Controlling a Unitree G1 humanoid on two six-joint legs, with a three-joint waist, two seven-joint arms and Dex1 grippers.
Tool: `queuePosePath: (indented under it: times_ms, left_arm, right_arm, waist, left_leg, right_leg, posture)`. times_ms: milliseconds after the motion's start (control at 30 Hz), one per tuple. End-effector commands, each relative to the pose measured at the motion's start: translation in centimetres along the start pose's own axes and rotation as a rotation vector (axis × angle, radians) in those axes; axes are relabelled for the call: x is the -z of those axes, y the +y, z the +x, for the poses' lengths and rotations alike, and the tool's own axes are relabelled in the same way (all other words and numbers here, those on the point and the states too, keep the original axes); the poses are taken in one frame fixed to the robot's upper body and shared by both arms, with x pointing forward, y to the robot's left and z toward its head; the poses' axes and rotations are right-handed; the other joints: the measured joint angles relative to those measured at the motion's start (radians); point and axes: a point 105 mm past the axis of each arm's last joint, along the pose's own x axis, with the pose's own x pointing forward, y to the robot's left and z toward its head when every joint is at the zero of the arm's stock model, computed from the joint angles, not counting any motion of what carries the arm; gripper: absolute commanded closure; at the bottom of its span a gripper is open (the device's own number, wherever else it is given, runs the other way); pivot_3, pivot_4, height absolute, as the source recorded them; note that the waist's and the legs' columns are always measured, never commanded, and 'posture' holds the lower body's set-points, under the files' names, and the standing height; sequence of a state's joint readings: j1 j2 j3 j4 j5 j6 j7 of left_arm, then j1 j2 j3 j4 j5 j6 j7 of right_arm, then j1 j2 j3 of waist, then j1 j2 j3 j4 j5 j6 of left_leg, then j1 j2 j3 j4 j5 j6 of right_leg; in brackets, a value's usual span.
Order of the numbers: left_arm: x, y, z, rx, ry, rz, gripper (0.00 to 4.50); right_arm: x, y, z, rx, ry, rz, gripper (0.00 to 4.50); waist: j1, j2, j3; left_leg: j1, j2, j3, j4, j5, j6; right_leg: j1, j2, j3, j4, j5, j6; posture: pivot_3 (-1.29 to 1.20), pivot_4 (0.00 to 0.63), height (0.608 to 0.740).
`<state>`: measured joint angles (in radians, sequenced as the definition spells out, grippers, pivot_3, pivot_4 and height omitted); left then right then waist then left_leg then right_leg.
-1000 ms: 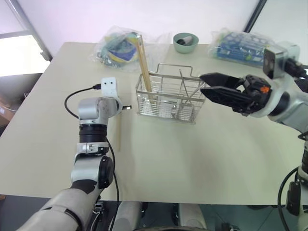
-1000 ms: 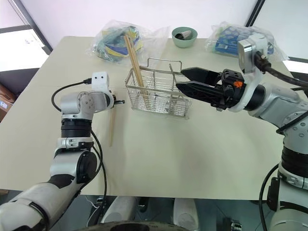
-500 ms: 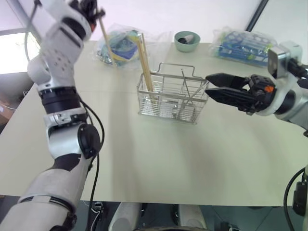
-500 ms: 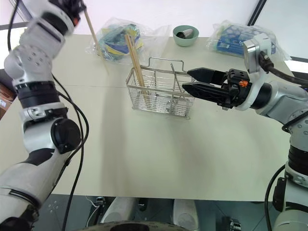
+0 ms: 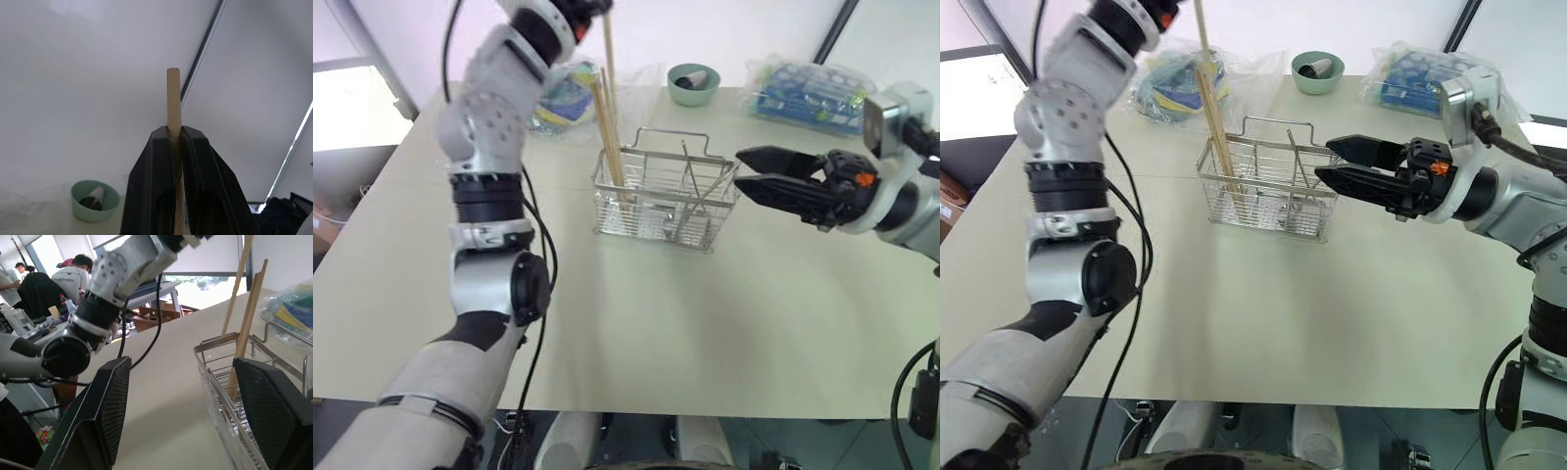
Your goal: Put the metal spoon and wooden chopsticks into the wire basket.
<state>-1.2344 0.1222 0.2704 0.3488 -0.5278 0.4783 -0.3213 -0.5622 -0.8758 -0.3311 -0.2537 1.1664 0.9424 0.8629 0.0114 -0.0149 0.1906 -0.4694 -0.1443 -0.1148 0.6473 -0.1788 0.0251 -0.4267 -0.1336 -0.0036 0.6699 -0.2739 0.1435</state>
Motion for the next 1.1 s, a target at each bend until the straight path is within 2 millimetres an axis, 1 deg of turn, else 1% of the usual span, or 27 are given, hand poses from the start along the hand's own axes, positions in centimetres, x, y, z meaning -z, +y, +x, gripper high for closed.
queuePosePath:
  times_ms: [33,133,233,300,333,367,500,533,567,667,767,867,900,967,1033,1100]
  left_arm:
    - [0.8,-1.7,0.0,0.061,-0.005,0.09,4.43]
    - [1.5,-1.7,-0.3,0.062,0.0,0.09,4.43]
    - [2.4,-1.3,-0.7,0.029,-0.017,0.068,4.43]
    - [3.3,-1.1,-0.9,0.006,-0.013,0.059,3.66]
    - [3.5,-1.4,-1.0,0.01,-0.013,0.054,3.32]
    - [3.6,-1.7,-1.0,0.017,-0.017,0.05,2.88]
    - [2.9,-2.0,-1.2,0.019,-0.037,0.051,0.87]
    - [2.4,-1.9,-1.2,0.014,-0.043,0.054,0.23]
    - [2.1,-1.8,-1.3,0.011,-0.047,0.055,0.05]
    - [0.9,-1.7,-1.6,0.019,-0.048,0.062,0.05]
    - [-2.3,-0.8,-2.8,0.057,-0.017,0.104,0.05]
    - [-4.8,0.3,-4.4,0.075,0.036,0.177,0.05]
    - [-5.8,0.5,-5.2,0.093,0.058,0.212,0.05]
    - [-7.0,0.5,-6.9,0.149,0.12,0.273,0.05]
    - [-7.3,0.4,-8.8,0.209,0.201,0.328,0.05]
    - [-6.9,0.9,-11.3,0.248,0.311,0.377,0.05]
  right_arm:
    - [-1.2,0.8,-0.2,-0.017,-0.042,-0.051,1.1]
    - [-1.2,0.8,0.0,-0.015,-0.046,-0.053,1.1]
    - [-1.2,0.8,0.2,-0.019,-0.069,-0.052,1.1]
    - [-1.0,0.7,0.4,-0.018,-0.078,-0.049,1.1]
    - [-0.9,0.7,0.5,-0.019,-0.078,-0.049,1.1]
    - [-0.8,0.7,0.6,-0.021,-0.078,-0.049,1.1]
    - [-0.6,0.4,0.8,-0.025,-0.067,-0.055,1.1]
    - [-0.6,0.3,0.8,-0.025,-0.065,-0.057,1.1]
    - [-0.7,0.2,0.8,-0.025,-0.064,-0.058,1.1]
    - [-0.8,-0.1,0.7,-0.019,-0.064,-0.063,1.1]
    - [-0.8,-0.6,0.5,-0.005,-0.058,-0.071,1.1]
    - [-0.5,-1.0,0.1,0.01,-0.04,-0.071,1.1]
    - [-0.3,-1.1,-0.1,0.018,-0.024,-0.078,1.1]
    - [0.2,-1.4,-0.5,0.033,0.006,-0.087,1.1]
    - [0.7,-1.6,-0.9,0.045,0.039,-0.101,1.1]
    - [1.3,-1.7,-1.4,0.053,0.064,-0.105,1.1]
  waist:
    - [-0.001,0.0,0.0]
    - [-0.001,0.0,0.0]
    - [0.0,0.0,0.0]
    - [0.001,0.0,0.0]
    - [0.002,0.0,0.0]
    - [0.003,0.0,0.0]
    - [0.001,0.0,0.0]
    - [0.001,0.0,0.0]
    - [0.001,0.0,0.0]
    - [-0.001,0.0,0.0]
    - [-0.007,0.001,0.0]
    - [-0.017,0.001,0.0]
    - [-0.021,0.001,0.0]
    - [-0.023,0.001,0.0]
    - [-0.024,0.001,0.0]
    - [-0.023,0.002,0.0]
  left_leg:
    - [0.0,0.0,0.0,0.0,0.0,0.0]
    - [-0.001,0.0,0.0,0.0,0.0,0.0]
    - [-0.001,0.0,0.0,0.0,0.0,0.0]
    - [0.0,0.0,0.0,0.0,0.0,0.0]
    - [0.0,0.0,0.0,0.0,0.0,0.0]
    - [0.0,0.0,0.0,0.0,0.0,0.0]
    - [-0.001,0.0,0.0,0.001,0.0,0.0]
    - [-0.001,0.0,0.0,0.001,0.0,0.0]
    - [-0.001,0.0,0.0,0.001,0.0,0.0]
    - [-0.001,0.0,0.0,0.001,0.0,0.0]
    - [0.0,0.0,0.0,0.0,0.0,0.0]
    - [0.0,0.001,0.0,0.0,0.0,0.0]
    - [0.0,0.001,0.0,0.0,0.0,0.0]
    - [0.0,0.001,0.0,0.0,0.0,0.0]
    - [0.001,0.001,0.0,0.0,0.0,0.0]
    - [0.003,0.001,0.0,-0.001,0.0,0.0]
  right_leg:
    - [0.0,0.0,0.0,0.0,0.0,0.0]
    - [-0.001,0.0,0.0,0.0,0.0,-0.001]
    - [-0.001,0.0,0.0,0.0,0.0,-0.001]
    - [0.0,0.0,0.0,-0.001,0.0,-0.001]
    - [0.0,0.0,0.0,-0.001,0.0,-0.001]
    - [0.0,0.0,0.0,-0.001,0.0,-0.001]
    - [0.0,0.0,0.0,-0.001,0.001,0.0]
    - [0.0,0.0,0.0,-0.001,0.001,0.0]
    - [0.0,0.0,0.0,-0.001,0.001,0.0]
    - [0.0,0.0,0.0,-0.001,0.001,0.0]
    - [-0.001,0.001,0.0,0.0,0.001,0.0]
    - [-0.001,0.001,0.0,0.0,0.001,0.0]
    - [-0.001,0.001,0.0,0.0,0.001,0.0]
    - [-0.001,0.001,0.0,0.0,0.001,0.0]
    - [-0.001,0.002,0.0,0.0,0.001,0.0]
    - [0.0,0.001,0.0,-0.001,0.001,-0.001]
  posture:
    - [0.0,0.15,0.697]
    - [0.0,0.15,0.697]
    - [0.0,0.15,0.697]
    - [0.0,0.15,0.697]
    - [0.0,0.15,0.697]
    - [0.0,0.15,0.697]
    - [0.0,0.15,0.697]
    - [0.0,0.15,0.697]
    - [0.0,0.15,0.697]
    - [0.0,0.15,0.697]
    - [0.0,0.15,0.697]
    - [0.0,0.15,0.697]
    - [0.0,0.15,0.697]
    - [0.0,0.15,0.697]
    - [0.0,0.15,0.697]
    - [0.0,0.15,0.697]
